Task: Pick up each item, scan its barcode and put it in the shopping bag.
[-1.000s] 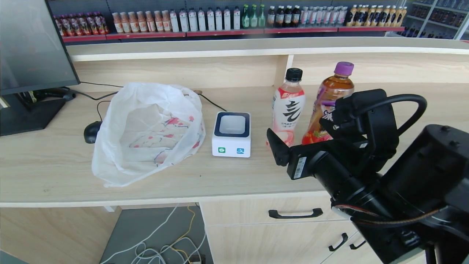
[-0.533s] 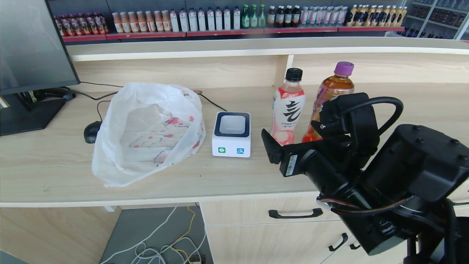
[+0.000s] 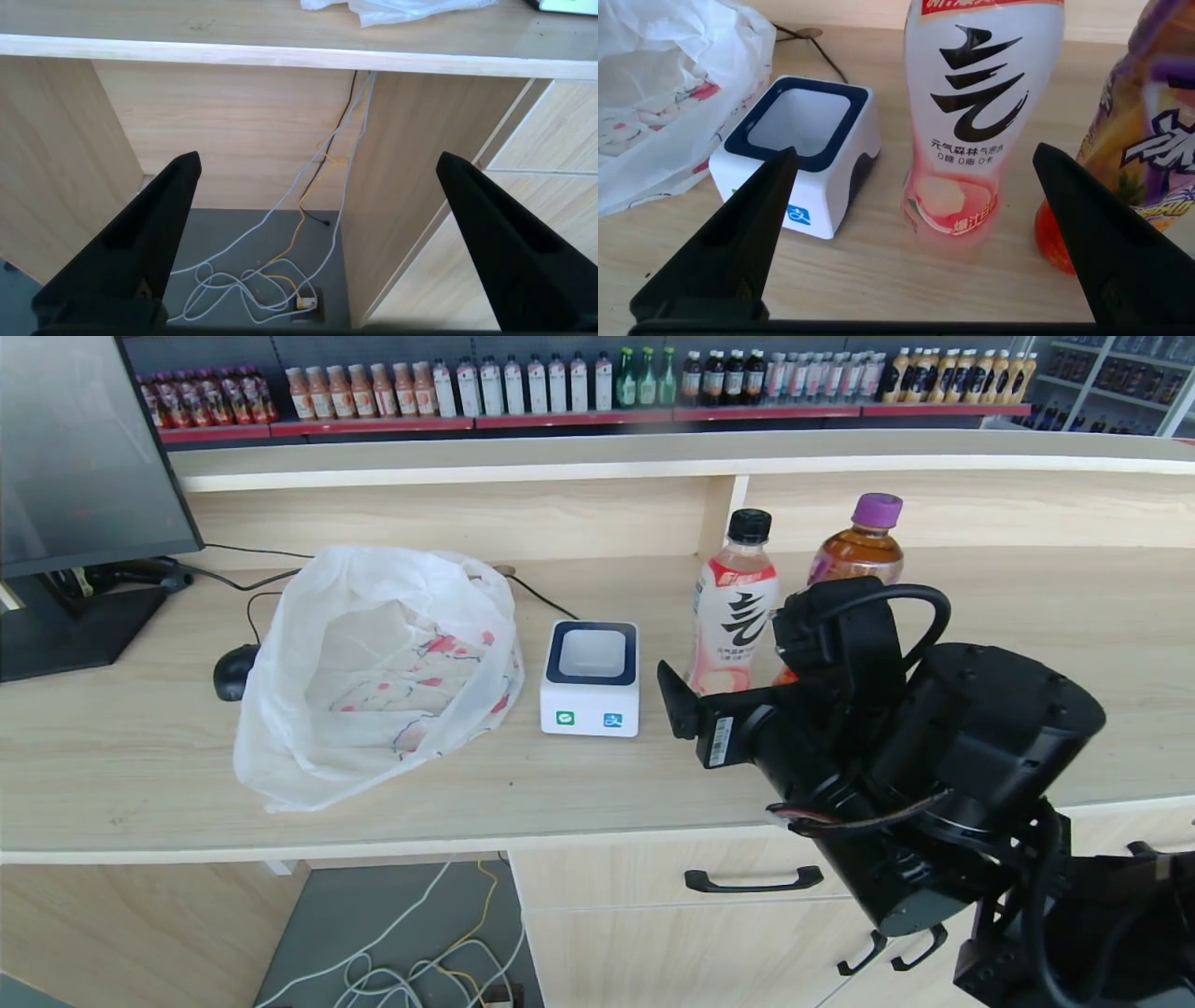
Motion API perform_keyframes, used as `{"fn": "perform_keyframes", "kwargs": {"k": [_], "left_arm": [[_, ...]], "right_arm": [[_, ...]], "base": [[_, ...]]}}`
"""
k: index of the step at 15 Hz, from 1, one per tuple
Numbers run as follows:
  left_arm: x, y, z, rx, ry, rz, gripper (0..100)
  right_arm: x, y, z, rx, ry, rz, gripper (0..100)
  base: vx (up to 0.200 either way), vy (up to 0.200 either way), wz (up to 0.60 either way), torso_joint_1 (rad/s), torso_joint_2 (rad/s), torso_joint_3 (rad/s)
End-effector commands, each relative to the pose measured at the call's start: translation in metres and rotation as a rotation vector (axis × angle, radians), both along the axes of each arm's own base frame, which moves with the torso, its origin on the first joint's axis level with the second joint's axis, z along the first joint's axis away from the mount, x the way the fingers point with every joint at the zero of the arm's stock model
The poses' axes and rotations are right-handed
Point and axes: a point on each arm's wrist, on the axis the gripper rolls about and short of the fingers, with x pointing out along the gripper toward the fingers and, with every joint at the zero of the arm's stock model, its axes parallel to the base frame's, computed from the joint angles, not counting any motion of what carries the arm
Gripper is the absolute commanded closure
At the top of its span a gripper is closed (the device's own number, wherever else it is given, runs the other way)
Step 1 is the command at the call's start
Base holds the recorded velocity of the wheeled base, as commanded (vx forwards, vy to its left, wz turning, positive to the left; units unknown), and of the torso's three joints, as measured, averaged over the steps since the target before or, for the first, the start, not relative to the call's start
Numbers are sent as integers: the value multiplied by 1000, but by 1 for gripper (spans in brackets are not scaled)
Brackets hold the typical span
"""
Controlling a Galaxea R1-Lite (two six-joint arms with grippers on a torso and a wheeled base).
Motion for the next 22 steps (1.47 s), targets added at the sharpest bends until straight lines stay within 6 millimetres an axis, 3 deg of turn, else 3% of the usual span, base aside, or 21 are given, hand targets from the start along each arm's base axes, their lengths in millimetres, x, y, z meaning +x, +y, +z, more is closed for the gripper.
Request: {"fn": "perform_keyframes", "kwargs": {"k": [1,6,11,22], "left_arm": [[0,0,0,0,-1,0,0],[0,0,0,0,-1,0,0],[0,0,0,0,-1,0,0],[0,0,0,0,1,0,0]], "right_arm": [[6,-4,-2,0,-1,-21,0],[21,-2,-13,5,-23,-8,0],[39,-2,-4,28,-62,-31,0],[54,-4,-17,12,-69,-19,0]], "base": [[0,0,0,0,0,0],[0,0,0,0,0,0],[0,0,0,0,0,0],[0,0,0,0,0,0]]}}
